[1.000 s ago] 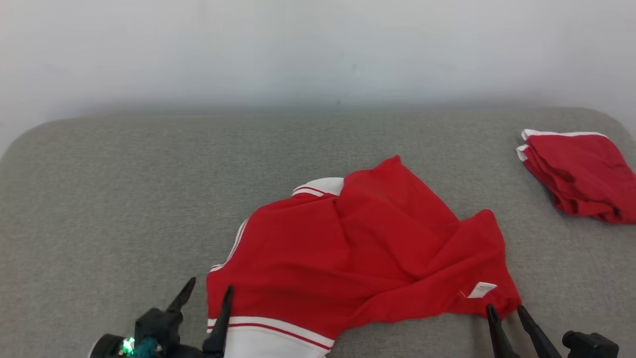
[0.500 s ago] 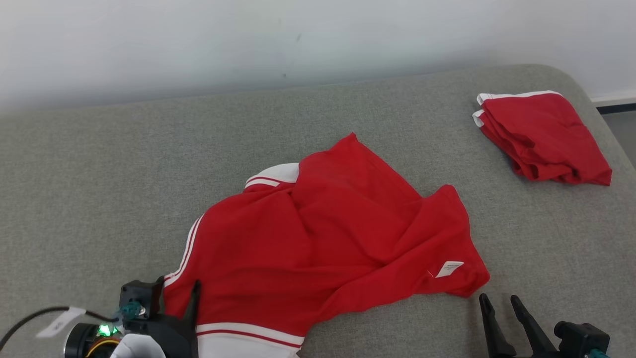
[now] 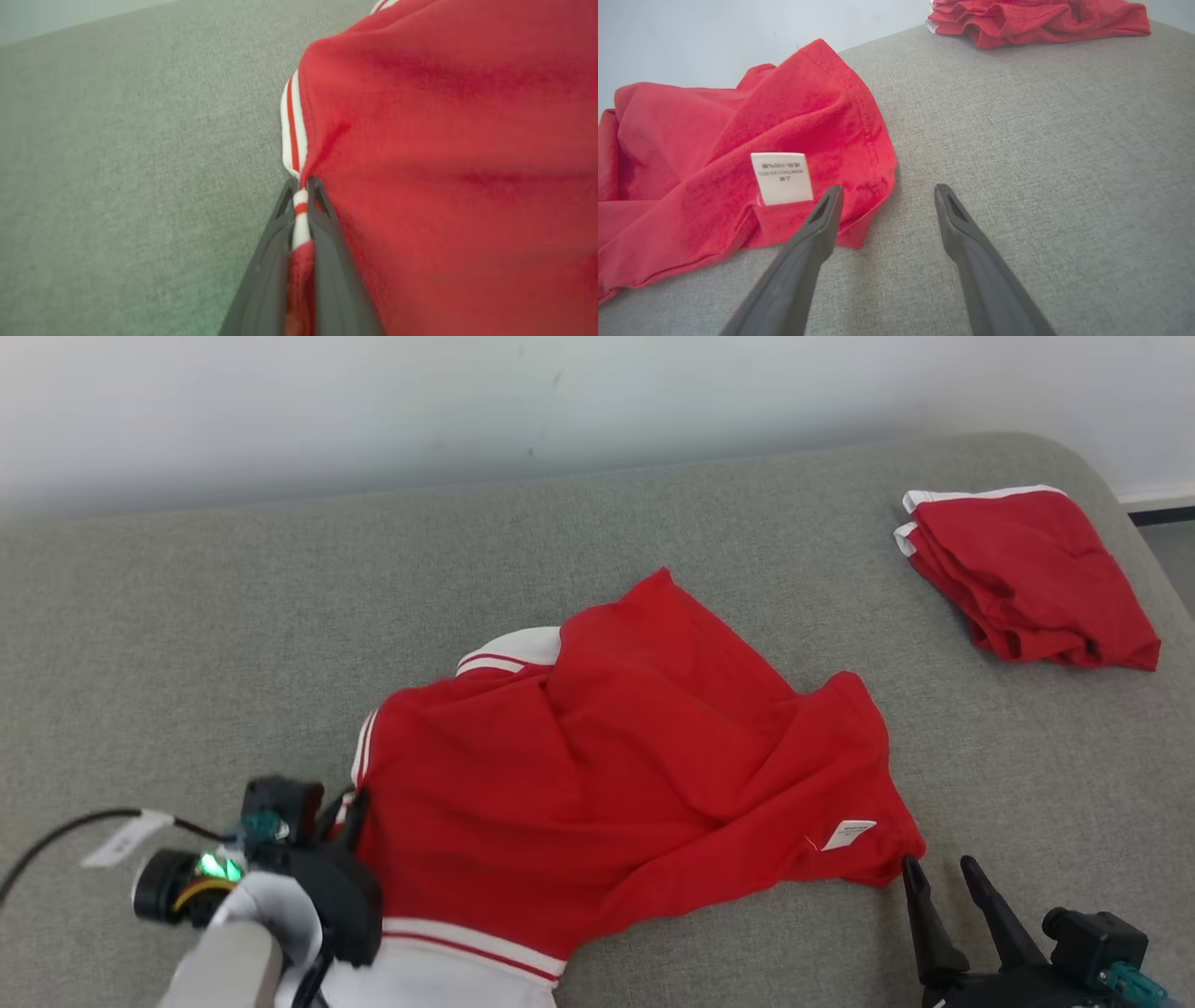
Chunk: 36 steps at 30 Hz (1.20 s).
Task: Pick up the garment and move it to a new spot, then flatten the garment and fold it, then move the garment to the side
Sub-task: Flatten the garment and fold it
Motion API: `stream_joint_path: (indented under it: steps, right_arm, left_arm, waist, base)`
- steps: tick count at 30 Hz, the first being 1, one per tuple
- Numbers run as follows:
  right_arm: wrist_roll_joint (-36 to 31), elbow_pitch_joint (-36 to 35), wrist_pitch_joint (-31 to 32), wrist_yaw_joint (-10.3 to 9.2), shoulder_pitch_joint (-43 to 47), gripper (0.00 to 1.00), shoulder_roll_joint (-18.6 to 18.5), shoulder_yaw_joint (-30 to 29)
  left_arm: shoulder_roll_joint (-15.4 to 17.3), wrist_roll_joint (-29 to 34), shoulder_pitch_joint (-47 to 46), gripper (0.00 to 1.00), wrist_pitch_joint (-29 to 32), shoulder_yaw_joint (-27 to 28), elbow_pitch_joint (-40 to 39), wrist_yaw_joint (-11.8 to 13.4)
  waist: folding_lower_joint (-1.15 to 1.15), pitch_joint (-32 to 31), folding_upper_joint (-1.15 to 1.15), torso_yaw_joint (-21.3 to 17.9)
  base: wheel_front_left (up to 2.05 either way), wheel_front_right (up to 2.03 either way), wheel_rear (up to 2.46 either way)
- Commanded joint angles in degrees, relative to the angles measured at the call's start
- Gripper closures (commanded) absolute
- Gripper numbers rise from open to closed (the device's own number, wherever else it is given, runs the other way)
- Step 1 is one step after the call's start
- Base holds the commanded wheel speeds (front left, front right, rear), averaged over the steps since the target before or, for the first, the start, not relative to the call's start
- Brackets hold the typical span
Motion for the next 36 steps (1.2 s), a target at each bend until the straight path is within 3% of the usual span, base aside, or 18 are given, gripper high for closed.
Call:
stream_joint_path:
  steps: [1, 13, 14, 15, 16, 26, 36]
  right_arm:
    - [-0.5, -0.2, -0.2, -0.16, -0.5, 0.0, 0.0, -0.3]
    - [-1.9, -1.4, -0.2, -0.16, -1.5, 0.0, 0.4, -1.8]
    - [-1.9, -1.3, -0.2, -0.16, -1.3, 0.0, 0.4, -1.9]
    - [-2.0, -1.2, -0.2, -0.16, -0.9, 0.0, 0.4, -1.9]
    - [-2.0, -1.2, -0.2, -0.16, -0.5, 0.0, 0.5, -2.0]
    - [-1.9, -1.7, -0.2, -0.16, 3.2, 0.0, 0.3, -2.9]
    - [-2.9, -5.0, -0.2, -0.16, 7.3, 0.0, 1.4, -5.4]
  left_arm:
    - [0.5, -0.3, -2.5, 1.0, -0.9, -0.1, -0.5, -0.3]
    - [2.6, -0.6, -10.3, 1.0, -7.2, 1.0, 3.4, -0.2]
    - [2.6, -0.7, -9.8, 0.91, -7.5, 0.9, 4.3, -0.2]
    - [2.4, -0.9, -9.5, 0.54, -8.4, 0.9, 5.0, -0.3]
    - [2.0, -1.2, -9.2, 0.0, -9.7, 1.1, 5.3, -0.3]
    - [-0.2, -2.5, -0.3, 0.0, -18.8, 2.0, 3.8, 1.3]
    - [-2.9, -0.3, 15.1, 0.0, -19.9, 6.3, -12.7, 4.8]
  waist:
    - [-0.01, 0.7, 0.0, -0.2]
    - [-0.01, 1.6, 0.0, -1.4]
    - [-0.01, 1.4, 0.0, -1.4]
    - [-0.01, 1.0, 0.0, -1.3]
    - [-0.01, 0.7, 0.0, -1.2]
    - [-0.01, -4.6, 0.0, 2.1]
    - [-0.01, -8.2, 0.0, 6.7]
  base:
    - [0.0, 0.0, 0.0]
    - [0.0, 0.0, 0.0]
    - [0.0, 0.0, 0.0]
    - [0.0, 0.0, 0.0]
    - [0.0, 0.0, 0.0]
    - [0.0, 0.0, 0.0]
    - [0.0, 0.0, 0.0]
